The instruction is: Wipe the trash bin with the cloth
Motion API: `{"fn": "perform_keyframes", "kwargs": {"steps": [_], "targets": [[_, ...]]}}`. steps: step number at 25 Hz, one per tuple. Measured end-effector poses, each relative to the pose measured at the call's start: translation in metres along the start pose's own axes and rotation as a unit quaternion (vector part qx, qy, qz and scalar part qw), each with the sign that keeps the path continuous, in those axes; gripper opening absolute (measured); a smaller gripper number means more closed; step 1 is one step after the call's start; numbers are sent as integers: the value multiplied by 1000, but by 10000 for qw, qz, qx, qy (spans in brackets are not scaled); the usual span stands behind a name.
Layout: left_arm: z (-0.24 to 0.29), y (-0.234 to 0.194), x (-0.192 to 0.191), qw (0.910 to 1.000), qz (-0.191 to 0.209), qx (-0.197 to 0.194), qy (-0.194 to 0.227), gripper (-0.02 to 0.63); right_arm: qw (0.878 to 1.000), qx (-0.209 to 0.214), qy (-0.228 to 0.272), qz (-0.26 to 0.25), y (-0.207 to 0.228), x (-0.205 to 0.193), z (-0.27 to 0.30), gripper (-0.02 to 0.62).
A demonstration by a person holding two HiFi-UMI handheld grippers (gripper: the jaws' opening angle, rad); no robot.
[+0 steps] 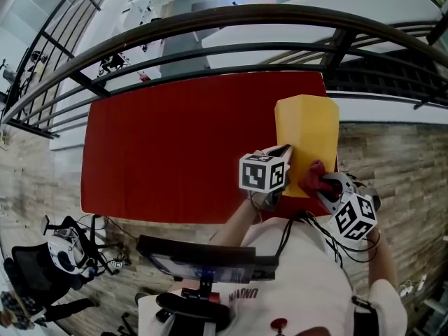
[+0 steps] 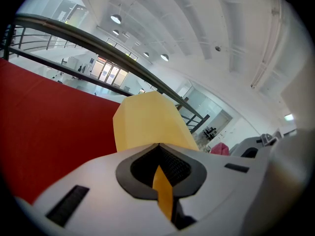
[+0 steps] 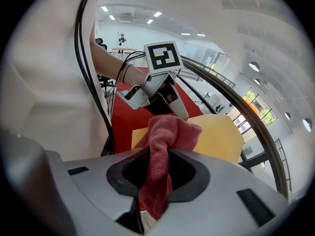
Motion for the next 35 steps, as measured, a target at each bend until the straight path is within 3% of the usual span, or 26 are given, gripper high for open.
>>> {"fn": "perform_keyframes", "kwargs": {"steps": [6, 9, 12, 16, 20, 26, 31, 35], "targets": [[2, 1, -2, 10000, 1, 7, -17, 3, 9980, 541, -283, -154, -9, -6, -4, 97], [3, 2, -2, 10000, 13, -7, -34, 3, 9970, 602, -360, -314, 2, -7, -10, 97], [3, 1, -2, 10000, 30, -9, -54, 3, 9993, 284, -94, -241, 36, 7, -23, 97], [3, 0, -1, 10000, 61, 23, -51, 3, 9980, -508, 388, -35, 98, 40, -33, 97], [2, 2, -2, 9999, 120, 63, -76, 3, 9932, -1119, 229, -228, 143, 74, -16, 97], [1, 5, -3, 9998, 140, 91, -75, 3, 9903, -1181, -276, -677, 174, 118, 32, 97], [0, 6, -3, 9997, 153, 134, -130, 3, 9835, -1145, -974, -1011, 188, 115, 69, 97], [-6, 2, -6, 9998, 89, 153, -110, 3, 9834, -1041, -1047, -1056, 186, 109, 80, 97]]}}
Point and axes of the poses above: the fingertips, and each gripper's own axes: z forward along the fingers, y to its right, x out of its top, the point moved 1 cm from there along -z, backward along the fingers, and after that the axes turned 14 degrees about -y, right-handed, at the moved point
